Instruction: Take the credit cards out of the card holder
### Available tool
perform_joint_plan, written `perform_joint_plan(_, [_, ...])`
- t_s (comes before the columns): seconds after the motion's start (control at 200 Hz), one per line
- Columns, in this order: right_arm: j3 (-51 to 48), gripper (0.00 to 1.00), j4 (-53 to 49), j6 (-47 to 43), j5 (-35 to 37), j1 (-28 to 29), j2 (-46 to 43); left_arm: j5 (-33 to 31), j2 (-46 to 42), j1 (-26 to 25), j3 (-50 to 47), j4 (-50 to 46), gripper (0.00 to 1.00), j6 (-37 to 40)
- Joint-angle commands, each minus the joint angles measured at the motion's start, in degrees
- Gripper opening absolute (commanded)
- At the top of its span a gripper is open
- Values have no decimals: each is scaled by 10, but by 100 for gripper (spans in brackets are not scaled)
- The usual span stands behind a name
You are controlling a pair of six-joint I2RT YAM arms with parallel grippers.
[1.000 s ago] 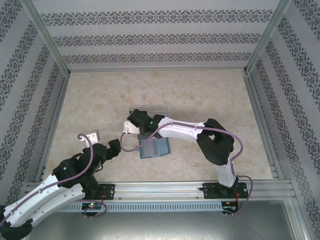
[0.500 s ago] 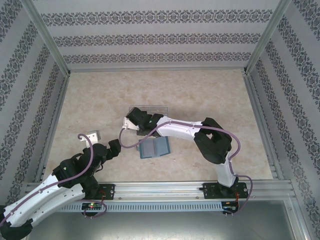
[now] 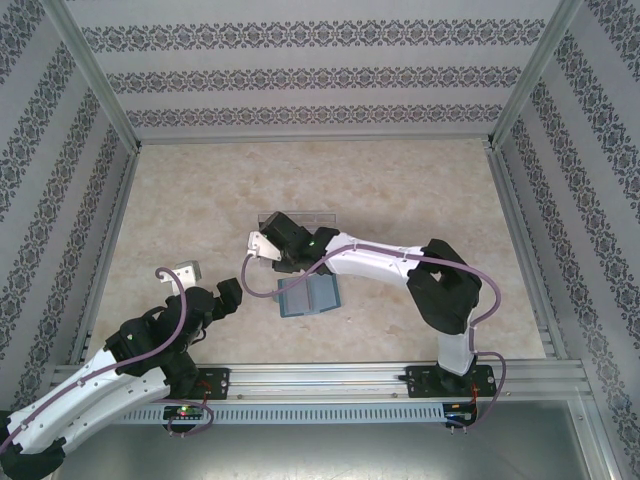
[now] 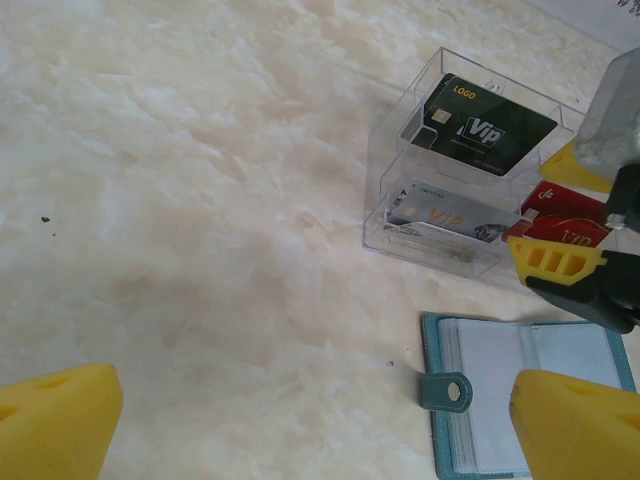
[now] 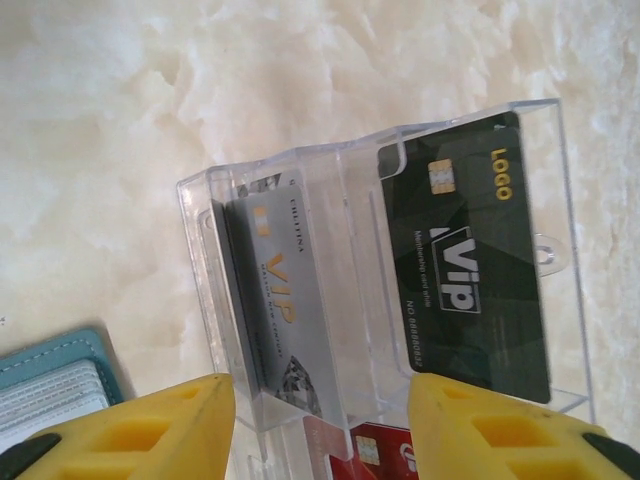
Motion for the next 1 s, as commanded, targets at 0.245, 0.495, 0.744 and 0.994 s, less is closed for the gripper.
perform_joint_plan(0.245, [32, 53, -9, 18, 44, 5, 56, -3, -8, 1, -9, -15, 100, -4])
perform_joint_plan(0.495, [46, 43, 6, 44, 100, -5, 64, -3, -8, 1, -11, -12, 100, -2])
perform_joint_plan(0.744, [47, 43, 21, 56, 130, -7, 72, 0, -8, 1, -12, -7, 100, -1])
perform_joint_plan(0.994, [19, 44, 53, 72, 133, -9, 49, 6, -5, 1, -6, -10, 100, 0])
